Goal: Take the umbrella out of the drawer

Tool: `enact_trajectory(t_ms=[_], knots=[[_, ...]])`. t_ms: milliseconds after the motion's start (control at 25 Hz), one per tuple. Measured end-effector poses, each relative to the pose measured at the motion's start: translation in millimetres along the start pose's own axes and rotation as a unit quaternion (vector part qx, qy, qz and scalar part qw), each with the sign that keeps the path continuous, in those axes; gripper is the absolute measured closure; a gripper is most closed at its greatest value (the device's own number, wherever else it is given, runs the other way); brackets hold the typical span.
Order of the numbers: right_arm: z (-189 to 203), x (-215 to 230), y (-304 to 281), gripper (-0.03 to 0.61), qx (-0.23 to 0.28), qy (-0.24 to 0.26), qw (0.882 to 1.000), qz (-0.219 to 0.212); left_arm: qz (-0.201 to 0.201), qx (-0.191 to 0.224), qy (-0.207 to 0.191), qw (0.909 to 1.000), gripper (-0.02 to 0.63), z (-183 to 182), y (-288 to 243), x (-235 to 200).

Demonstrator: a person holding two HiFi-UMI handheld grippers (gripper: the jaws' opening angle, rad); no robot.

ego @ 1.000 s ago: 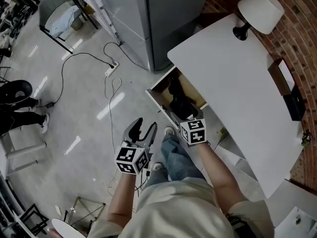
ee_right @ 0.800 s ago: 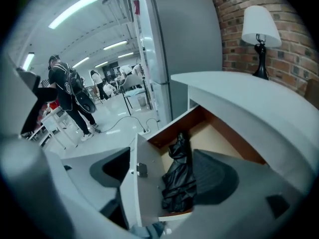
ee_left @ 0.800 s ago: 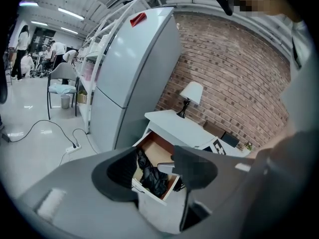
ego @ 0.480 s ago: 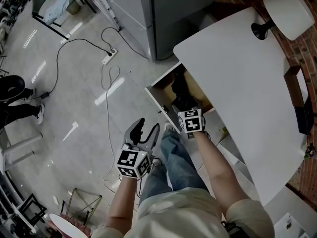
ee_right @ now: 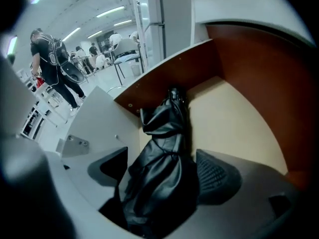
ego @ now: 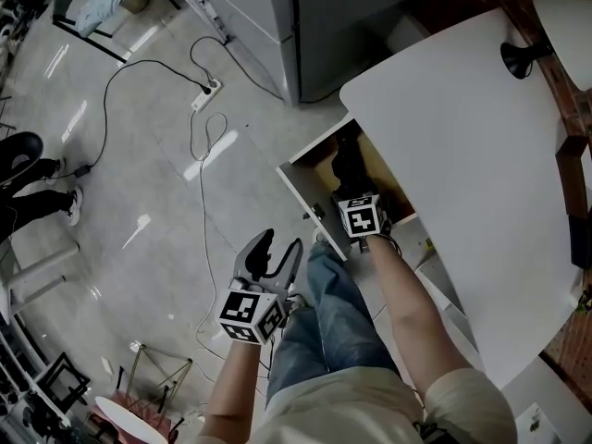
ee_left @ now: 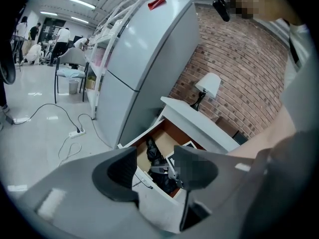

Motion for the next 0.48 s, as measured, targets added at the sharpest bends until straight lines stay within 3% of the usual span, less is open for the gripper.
enact_trajectory(t_ms=[200,480], knots=[[8,5,-24,0.172,-0.018,-0.010,1.000,0.005,-0.005,-0.004,0.016,0.9999,0.391,15,-6,-10],[13,11,-29,0.188,-0.014,-0.002,0.998,0.063,-0.008,-0.010,0.029,0.9995,0.391,24,-9,-11]])
Point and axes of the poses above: the fingertips, and each gripper's own axes: y backward along the fingers, x to its right, z out of its underside, the point moved 2 cm from there along y, backward along the fingers, and after that the axes turned 6 degrees about x, right-handed, at the moved point
